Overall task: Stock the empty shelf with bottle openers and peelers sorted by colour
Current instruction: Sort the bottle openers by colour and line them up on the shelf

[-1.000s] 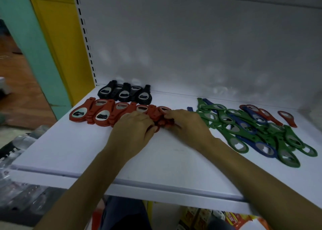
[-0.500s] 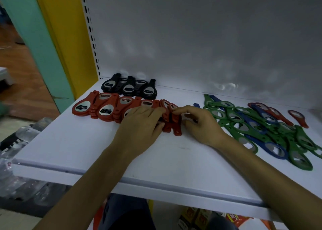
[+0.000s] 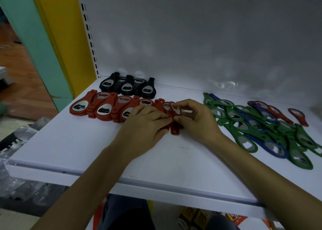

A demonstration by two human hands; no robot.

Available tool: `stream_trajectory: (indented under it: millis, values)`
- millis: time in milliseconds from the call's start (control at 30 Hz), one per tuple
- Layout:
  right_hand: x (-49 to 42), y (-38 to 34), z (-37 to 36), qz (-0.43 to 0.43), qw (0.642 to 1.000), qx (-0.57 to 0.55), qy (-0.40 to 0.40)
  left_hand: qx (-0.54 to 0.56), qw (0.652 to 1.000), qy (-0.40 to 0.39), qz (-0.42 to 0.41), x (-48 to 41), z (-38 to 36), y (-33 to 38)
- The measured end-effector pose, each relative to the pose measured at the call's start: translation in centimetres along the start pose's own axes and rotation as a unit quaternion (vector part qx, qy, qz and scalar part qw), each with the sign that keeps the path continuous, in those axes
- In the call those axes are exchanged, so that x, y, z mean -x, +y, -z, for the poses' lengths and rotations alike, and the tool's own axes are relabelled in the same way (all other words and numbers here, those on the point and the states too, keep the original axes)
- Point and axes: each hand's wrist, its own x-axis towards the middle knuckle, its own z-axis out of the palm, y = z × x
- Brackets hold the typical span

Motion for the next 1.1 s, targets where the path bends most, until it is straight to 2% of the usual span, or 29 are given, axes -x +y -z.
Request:
stream_trajectory:
  millis: [133, 267, 400, 500, 567, 667, 767, 833, 900, 1000, 1100]
  values:
    - [-0.8, -0.3, -0.6, -0.054, 0.998, 0.037, 0.022, 0.0, 1.0, 0.008, 0.001, 0.0, -0.1, 0.0]
    - [-1.7, -0.5, -0.8, -0.054, 0.997, 0.05, 0.011, 0.007, 1.0, 0.007, 0.013, 0.0, -0.1, 0.1]
    - [-2.3, -0.1, 0.4, -0.022, 0.97, 0.241, 0.015, 0.013, 1.0, -0.001, 0.024, 0.1, -0.1, 0.1]
    - [-2.7, 0.3, 1.0, -0.027, 0.927, 0.372, -0.037, 0.001, 1.0, -0.007, 0.029, 0.1, -0.2, 0.1]
    - [-3.2, 0.1, 1.3, -0.046, 0.914, 0.396, -0.078, -0.006, 0.999, -0.018, 0.048, 0.1, -0.2, 0.0]
    - [-4.1, -0.5, 1.9, -0.077, 0.92, 0.365, -0.118, 0.003, 0.996, -0.038, 0.076, 0.2, -0.3, 0.0]
    - [-4.3, -1.1, 2.3, -0.132, 0.961, 0.202, -0.135, 0.003, 0.996, -0.042, 0.078, 0.2, -0.3, 0.0]
    - [-4.4, -1.6, 2.6, -0.159, 0.981, 0.054, -0.096, 0.005, 0.996, -0.038, 0.077, 0.2, -0.3, 0.0]
    - [-4.9, -1.9, 2.8, -0.173, 0.984, -0.026, -0.039, 0.008, 0.996, -0.038, 0.079, 0.2, -0.2, -0.1]
    - [-5.9, -2.1, 2.3, -0.191, 0.979, -0.076, 0.014, 0.008, 0.997, -0.033, 0.076, 0.2, -0.1, -0.1]
    - [-6.3, -1.7, 0.8, -0.207, 0.977, -0.048, -0.006, 0.004, 0.997, -0.015, 0.071, 0.3, -0.2, 0.0]
